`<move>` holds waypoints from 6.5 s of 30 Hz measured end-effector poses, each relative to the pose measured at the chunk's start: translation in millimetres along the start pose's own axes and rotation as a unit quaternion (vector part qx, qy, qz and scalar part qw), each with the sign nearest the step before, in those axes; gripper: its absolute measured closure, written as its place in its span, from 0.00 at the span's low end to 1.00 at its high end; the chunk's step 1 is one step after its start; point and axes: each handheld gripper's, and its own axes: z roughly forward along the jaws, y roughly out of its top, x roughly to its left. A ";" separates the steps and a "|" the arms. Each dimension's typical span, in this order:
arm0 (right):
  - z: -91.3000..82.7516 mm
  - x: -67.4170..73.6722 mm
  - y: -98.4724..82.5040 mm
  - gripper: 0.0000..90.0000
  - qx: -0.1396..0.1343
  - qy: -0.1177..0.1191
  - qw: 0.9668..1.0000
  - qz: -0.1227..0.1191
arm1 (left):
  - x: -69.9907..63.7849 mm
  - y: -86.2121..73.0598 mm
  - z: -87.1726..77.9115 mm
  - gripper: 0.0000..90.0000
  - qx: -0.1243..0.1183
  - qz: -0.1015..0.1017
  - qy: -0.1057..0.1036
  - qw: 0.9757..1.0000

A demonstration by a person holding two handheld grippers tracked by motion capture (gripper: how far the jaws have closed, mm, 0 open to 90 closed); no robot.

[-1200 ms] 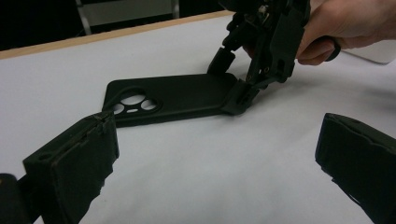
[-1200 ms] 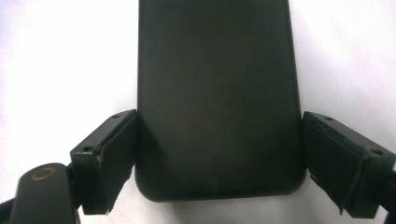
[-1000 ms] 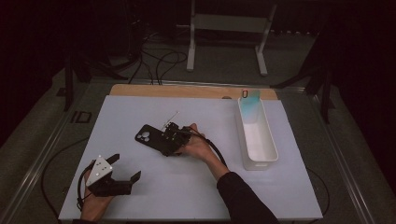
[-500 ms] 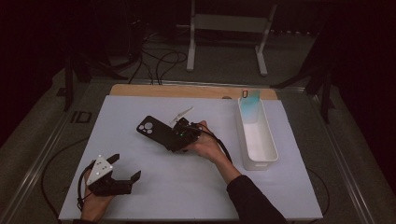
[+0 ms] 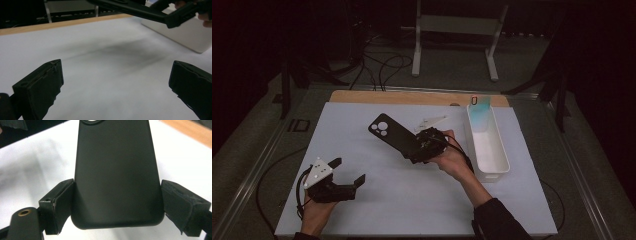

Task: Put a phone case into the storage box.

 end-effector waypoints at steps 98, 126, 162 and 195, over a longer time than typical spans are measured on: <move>-52.1 44.8 -15.1 0.10 -0.156 -0.024 0.987 0.007 | -61.5 59.1 69.7 0.96 -0.006 -0.022 -0.096 0.995; -36.8 60.4 22.0 0.12 -0.174 -0.037 0.983 0.033 | -80.6 48.4 78.9 0.95 0.015 0.018 -0.101 0.995; -39.4 54.7 12.0 0.15 -0.177 -0.055 0.982 0.044 | -68.8 46.0 60.7 0.00 -0.012 0.038 -0.050 0.998; -52.9 39.6 6.9 0.15 -0.178 -0.066 0.980 0.058 | -22.9 0.2 18.3 0.00 -0.024 0.067 0.005 0.997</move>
